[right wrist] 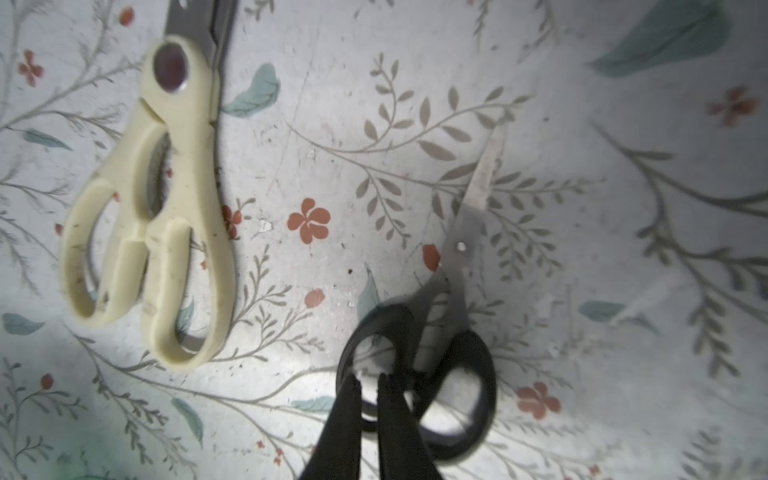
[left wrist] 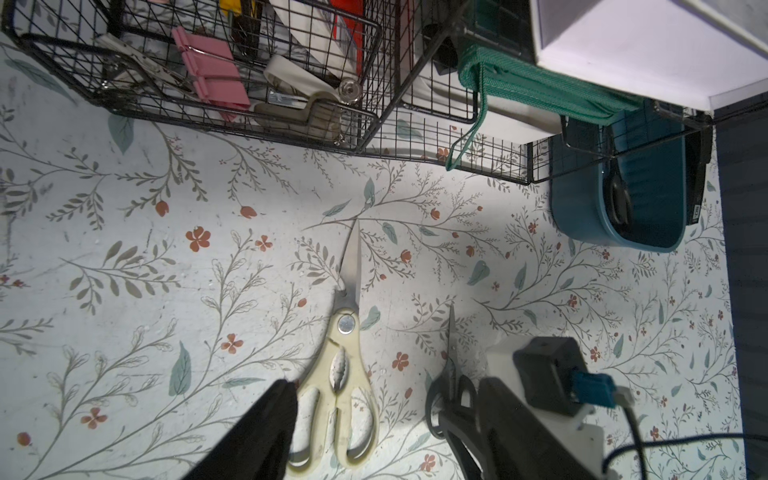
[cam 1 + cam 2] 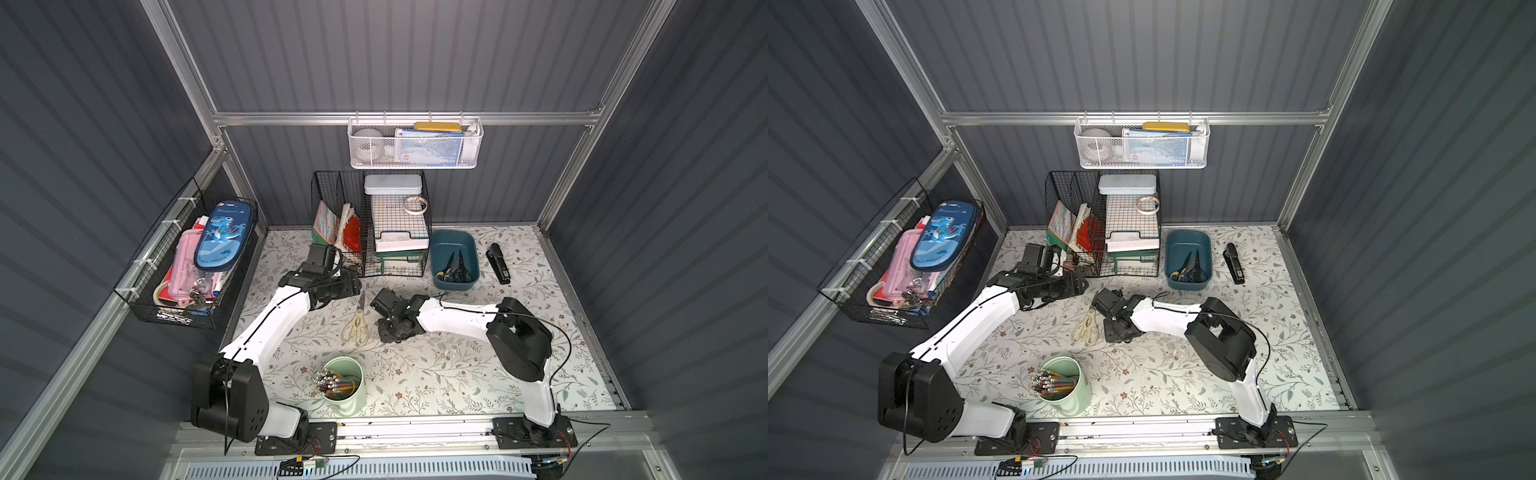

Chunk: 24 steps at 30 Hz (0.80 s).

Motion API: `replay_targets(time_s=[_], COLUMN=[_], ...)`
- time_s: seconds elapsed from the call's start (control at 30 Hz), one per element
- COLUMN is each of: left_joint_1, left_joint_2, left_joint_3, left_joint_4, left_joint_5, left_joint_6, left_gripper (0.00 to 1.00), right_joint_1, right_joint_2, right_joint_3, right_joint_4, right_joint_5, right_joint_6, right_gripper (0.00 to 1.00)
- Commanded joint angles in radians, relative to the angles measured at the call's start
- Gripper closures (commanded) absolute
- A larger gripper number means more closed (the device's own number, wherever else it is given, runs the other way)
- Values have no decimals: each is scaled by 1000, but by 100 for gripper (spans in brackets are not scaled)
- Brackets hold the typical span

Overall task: Take the scissors out of the storage box
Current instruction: Adjust the scissors at the center of the board.

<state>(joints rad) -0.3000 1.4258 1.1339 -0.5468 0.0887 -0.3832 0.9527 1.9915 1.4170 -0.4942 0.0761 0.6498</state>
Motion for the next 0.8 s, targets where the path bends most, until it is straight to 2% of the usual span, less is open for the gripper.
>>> replay_targets(time_s=[0.0,0.37,0.77], left_joint_1=[7,7,7], left_joint_2=[-18,-18,-24], left_joint_3=[9,6,1], left_joint_4=[-2,5,0], left_joint_5=[19,25,23], left_joint_6=[15,19,24], left_gripper=[27,27,27], right_joint_1=[-3,-9,-10], right_joint_2=[-53,-37,26], right_joint_3=[20,-9,-7], right_joint_4=[-39,-66,-59], right_joint_5=[59,41,18], right_joint_6=[-45,-38,28], right_gripper=[83,69,67])
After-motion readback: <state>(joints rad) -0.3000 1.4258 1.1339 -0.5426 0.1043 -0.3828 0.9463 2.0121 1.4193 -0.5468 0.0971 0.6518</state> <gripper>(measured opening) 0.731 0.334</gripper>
